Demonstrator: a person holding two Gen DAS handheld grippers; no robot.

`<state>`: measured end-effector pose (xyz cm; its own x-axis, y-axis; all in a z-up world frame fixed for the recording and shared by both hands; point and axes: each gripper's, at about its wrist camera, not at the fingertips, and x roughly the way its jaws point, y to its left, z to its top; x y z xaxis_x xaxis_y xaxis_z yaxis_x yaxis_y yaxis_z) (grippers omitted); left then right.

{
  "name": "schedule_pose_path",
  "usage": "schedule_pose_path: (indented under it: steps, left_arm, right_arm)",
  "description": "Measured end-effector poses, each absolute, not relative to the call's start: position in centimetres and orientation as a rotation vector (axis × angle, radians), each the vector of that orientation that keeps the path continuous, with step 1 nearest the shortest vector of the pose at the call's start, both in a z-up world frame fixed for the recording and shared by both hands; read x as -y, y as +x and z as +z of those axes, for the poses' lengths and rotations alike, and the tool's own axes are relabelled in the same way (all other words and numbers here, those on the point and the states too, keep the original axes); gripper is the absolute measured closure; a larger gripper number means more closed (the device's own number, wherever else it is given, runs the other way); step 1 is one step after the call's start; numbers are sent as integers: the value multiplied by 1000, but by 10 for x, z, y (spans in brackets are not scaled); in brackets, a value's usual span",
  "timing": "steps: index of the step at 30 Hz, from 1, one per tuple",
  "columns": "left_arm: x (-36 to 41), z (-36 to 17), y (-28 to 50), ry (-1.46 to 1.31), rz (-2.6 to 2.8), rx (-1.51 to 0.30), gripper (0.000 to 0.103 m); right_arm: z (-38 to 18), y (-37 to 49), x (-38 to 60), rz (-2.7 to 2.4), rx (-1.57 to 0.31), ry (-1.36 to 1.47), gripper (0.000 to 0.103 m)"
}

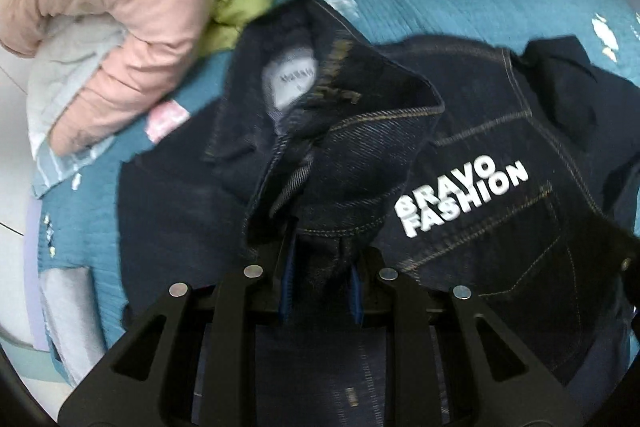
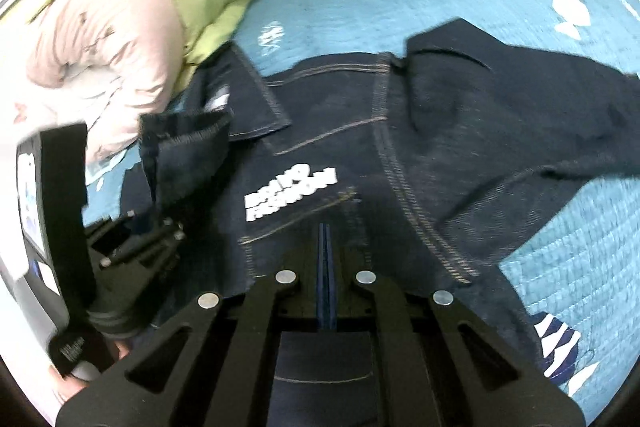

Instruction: Fold large clothes

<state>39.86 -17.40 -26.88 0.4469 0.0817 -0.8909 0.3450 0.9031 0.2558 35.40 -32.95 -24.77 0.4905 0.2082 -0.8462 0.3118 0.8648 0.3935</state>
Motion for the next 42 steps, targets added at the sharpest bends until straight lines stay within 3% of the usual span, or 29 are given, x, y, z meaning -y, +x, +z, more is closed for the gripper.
schedule_pose_path:
  steps: [9,11,14,15,16,19,21,23,29,36,40,41,42]
  left_arm:
    - [178,-303,415,374,-130,-1230,81]
    - [181,-302,415,392,-141,-1242,75]
    - [179,-287,410,352,-234,-1253,44]
    - [174,-277,406,299,-306,-1253,26]
    - [168,-267,402,261,-347,-1243,22]
    - [153,-245,391,216,-400,-1209,22]
    - [138,-234,388,185,-412,-1195,22]
    - [115,-229,390,135,-408,-1200,22]
    - [37,-230,412,-5,-316,-1237,22]
    - [-60,-269,431,-127,-121,-1336,22]
    - [-79,-297,437,-133,-123,-1386,30]
    - [-79,-297,436,-124,-129,-1374,30]
    - [-77,-296,435,-107,-130,-1361,31]
  right_arm:
    - [-263,356,345,-127,-1097,614,98]
    - [-261,357,343,-128,-1096,603,98]
    - [-259,358,341,-115,-1092,582,98]
    - [-258,359,340,-107,-1092,579,97]
    - [-258,360,339,-101,-1094,576,97]
    - [-255,360,334,-86,-1098,557,88]
    - [-253,361,331,-80,-1092,550,64]
    - [-251,360,327,-70,-1079,553,54]
    - [-245,373,304,-1,-1081,543,50]
    - [-259,407,263,78,-1127,584,50]
    - [-271,429,246,45,-1124,596,50]
    - [-273,437,239,27,-1140,557,52]
    - [-273,443,231,6,-1149,495,72]
